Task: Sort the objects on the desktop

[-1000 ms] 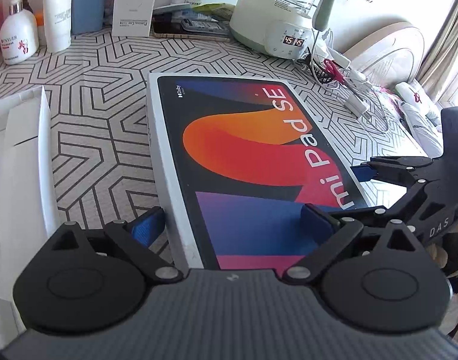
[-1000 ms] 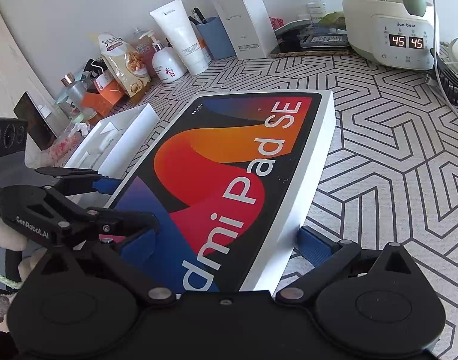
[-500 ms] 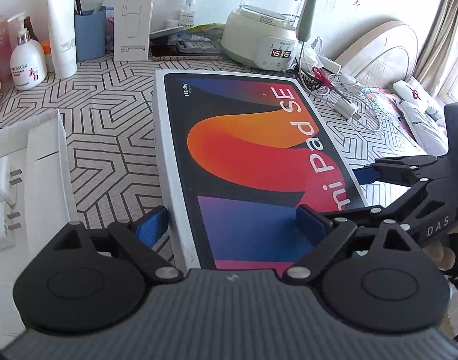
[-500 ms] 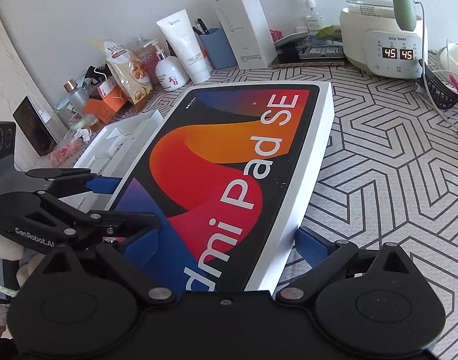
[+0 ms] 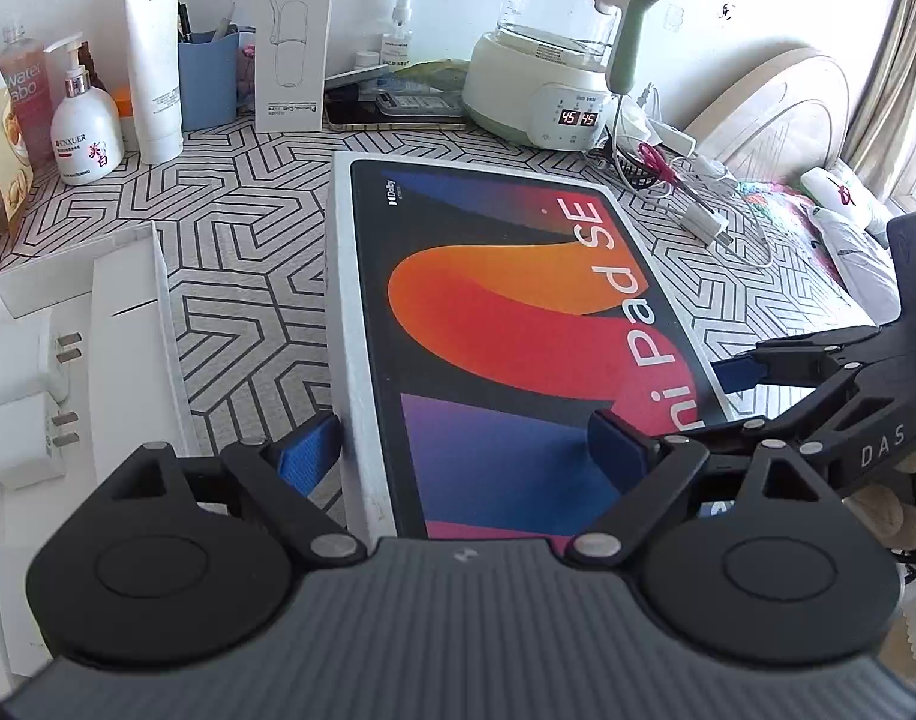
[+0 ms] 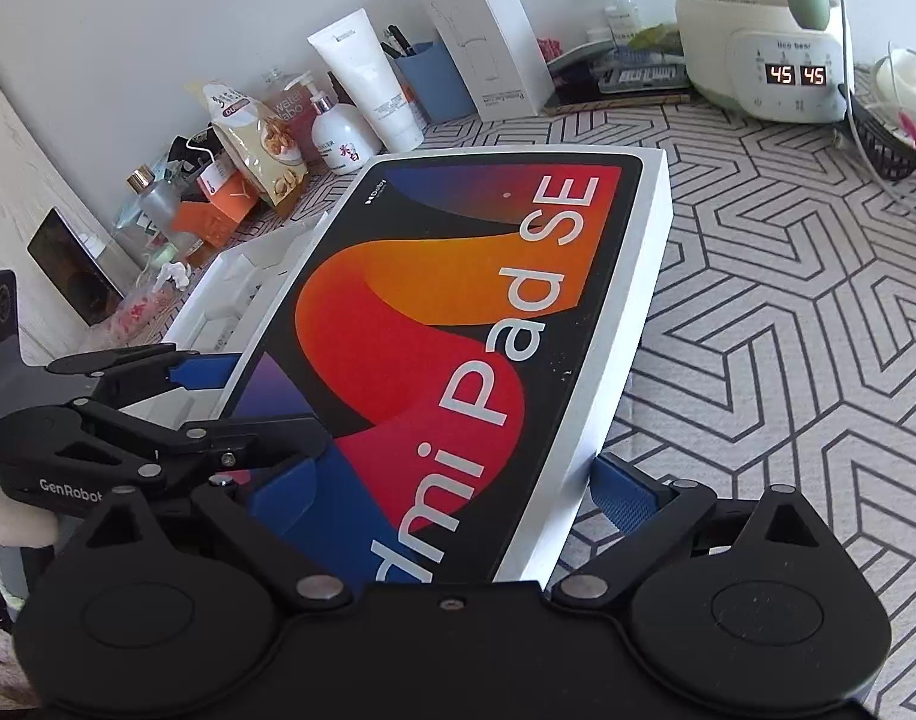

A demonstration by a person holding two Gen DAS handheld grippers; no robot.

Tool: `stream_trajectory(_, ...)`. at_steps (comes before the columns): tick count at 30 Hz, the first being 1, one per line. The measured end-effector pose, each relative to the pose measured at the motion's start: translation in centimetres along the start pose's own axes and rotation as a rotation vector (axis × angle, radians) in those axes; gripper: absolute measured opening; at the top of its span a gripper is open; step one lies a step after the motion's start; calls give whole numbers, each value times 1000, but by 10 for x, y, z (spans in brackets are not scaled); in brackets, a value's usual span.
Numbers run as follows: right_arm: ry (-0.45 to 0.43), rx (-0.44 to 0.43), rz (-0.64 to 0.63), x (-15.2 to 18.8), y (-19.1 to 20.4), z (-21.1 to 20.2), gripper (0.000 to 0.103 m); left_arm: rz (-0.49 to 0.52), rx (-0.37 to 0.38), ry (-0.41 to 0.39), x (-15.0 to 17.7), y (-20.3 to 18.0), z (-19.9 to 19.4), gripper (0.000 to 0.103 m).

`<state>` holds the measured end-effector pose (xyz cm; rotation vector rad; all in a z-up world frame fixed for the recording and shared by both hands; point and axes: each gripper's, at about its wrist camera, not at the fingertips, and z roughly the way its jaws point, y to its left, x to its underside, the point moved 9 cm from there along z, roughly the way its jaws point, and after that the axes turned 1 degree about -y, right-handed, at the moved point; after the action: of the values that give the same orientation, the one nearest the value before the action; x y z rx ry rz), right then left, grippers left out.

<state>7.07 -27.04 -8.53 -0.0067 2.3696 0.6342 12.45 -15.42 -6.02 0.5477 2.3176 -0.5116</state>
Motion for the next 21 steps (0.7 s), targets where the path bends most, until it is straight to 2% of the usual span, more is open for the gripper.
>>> stream_trajectory(4, 18, -42, 43, 5, 5, 0, 101, -6, -16, -15, -1, 1, -7, 92)
stream_trajectory(14, 1, -71, 39, 6, 21, -6, 101, 37, -32, -59, -1, 0, -30, 92)
stream_trajectory(21, -12, -61, -21, 5, 47, -5, 101, 15, -40, -87, 4, 12, -50, 92)
